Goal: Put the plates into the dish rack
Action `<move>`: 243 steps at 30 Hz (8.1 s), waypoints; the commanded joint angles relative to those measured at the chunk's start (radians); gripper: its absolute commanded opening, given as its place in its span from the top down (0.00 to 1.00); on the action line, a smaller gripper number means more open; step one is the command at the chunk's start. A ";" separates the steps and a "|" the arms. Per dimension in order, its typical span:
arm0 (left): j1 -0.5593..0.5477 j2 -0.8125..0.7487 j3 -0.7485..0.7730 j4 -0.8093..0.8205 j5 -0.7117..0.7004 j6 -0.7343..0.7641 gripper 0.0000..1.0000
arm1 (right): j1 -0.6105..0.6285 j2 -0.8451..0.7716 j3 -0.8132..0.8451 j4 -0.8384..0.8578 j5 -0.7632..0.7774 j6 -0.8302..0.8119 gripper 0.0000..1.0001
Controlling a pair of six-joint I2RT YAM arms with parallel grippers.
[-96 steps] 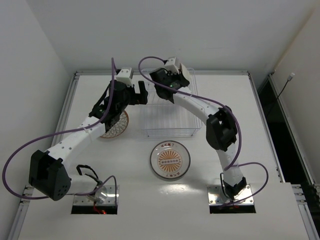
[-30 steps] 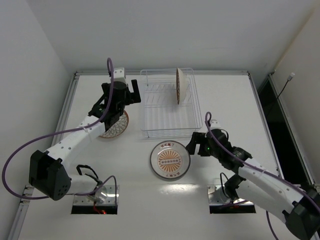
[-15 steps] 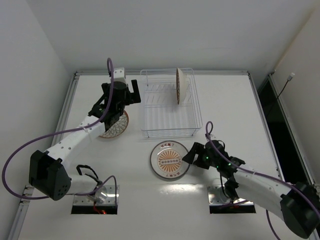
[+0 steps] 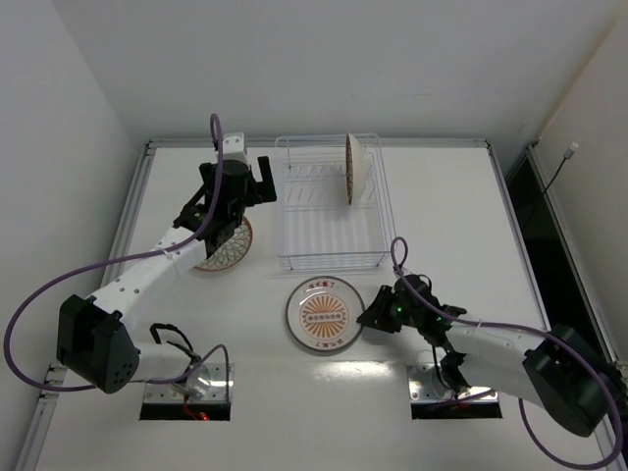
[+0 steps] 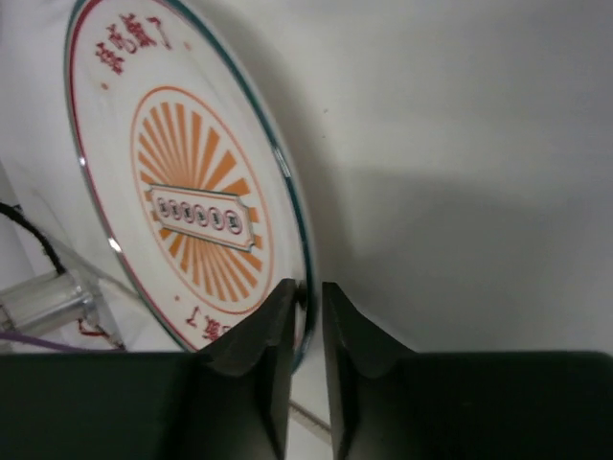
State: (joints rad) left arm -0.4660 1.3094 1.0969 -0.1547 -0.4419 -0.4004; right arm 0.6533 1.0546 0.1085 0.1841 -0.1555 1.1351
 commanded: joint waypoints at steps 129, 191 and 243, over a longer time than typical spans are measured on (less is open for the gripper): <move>-0.008 0.142 0.095 -0.146 -0.181 0.115 0.01 | 0.106 0.013 0.631 -0.450 0.610 -0.476 0.34; 0.187 0.640 0.136 -0.394 0.124 0.192 1.00 | 0.158 -0.421 0.088 -0.152 0.616 -0.451 0.18; 0.158 0.547 0.388 0.955 1.011 -0.689 1.00 | 0.131 -0.315 0.126 -0.161 0.606 -0.433 0.16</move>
State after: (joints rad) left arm -0.3023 1.8889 1.4403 0.5472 0.5518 -1.0630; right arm 0.7879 0.7490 0.2024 -0.0227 0.4595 0.6853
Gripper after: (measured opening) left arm 0.053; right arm 0.837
